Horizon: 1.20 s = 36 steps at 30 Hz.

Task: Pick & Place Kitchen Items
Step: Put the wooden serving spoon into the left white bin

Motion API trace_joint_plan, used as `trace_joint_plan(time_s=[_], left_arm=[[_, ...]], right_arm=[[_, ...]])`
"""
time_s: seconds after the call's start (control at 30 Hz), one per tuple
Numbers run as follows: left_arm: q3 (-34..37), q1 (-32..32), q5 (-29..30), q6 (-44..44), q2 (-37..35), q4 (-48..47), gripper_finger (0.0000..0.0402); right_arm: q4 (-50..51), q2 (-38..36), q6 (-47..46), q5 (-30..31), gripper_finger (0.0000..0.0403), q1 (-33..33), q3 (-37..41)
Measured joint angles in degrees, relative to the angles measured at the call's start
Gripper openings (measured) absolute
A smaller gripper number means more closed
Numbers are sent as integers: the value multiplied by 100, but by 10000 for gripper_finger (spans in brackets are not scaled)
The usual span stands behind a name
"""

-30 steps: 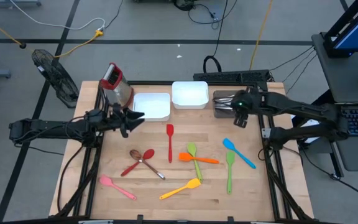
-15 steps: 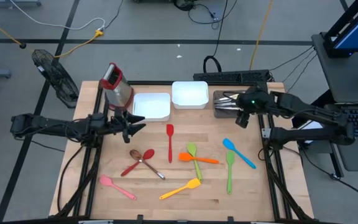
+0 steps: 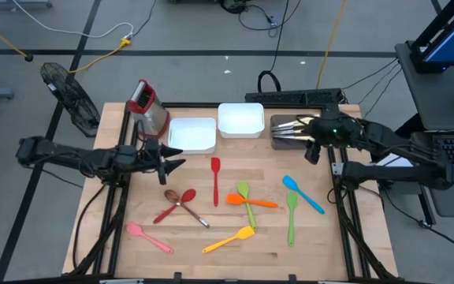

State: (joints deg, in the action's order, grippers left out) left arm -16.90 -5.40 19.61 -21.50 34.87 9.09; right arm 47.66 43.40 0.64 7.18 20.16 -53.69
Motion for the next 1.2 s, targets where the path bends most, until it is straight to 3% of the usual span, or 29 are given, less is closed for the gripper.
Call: trace_joint_plan(time_s=[0.27,0.43,0.73,0.97,1.2], left_arm=[[-351,-414,443,-44,215,-221,218],[-715,-639,652,-339,774,-450,218],[-1669,-819,776,-824,1992,-971,218],[-2601,-912,783,-1483,2911,-1838,218],[-3313,-1064,658,-2675,3609,-2541,218]], right_arm=[[-528,-846,-246,-231,171,0,630],[-753,-1383,-309,-740,171,0,916],[-782,-2274,-452,-750,171,-2,1107],[-989,-2911,-451,-750,171,-2,1204],[-709,-3258,-452,-829,171,0,1242]])
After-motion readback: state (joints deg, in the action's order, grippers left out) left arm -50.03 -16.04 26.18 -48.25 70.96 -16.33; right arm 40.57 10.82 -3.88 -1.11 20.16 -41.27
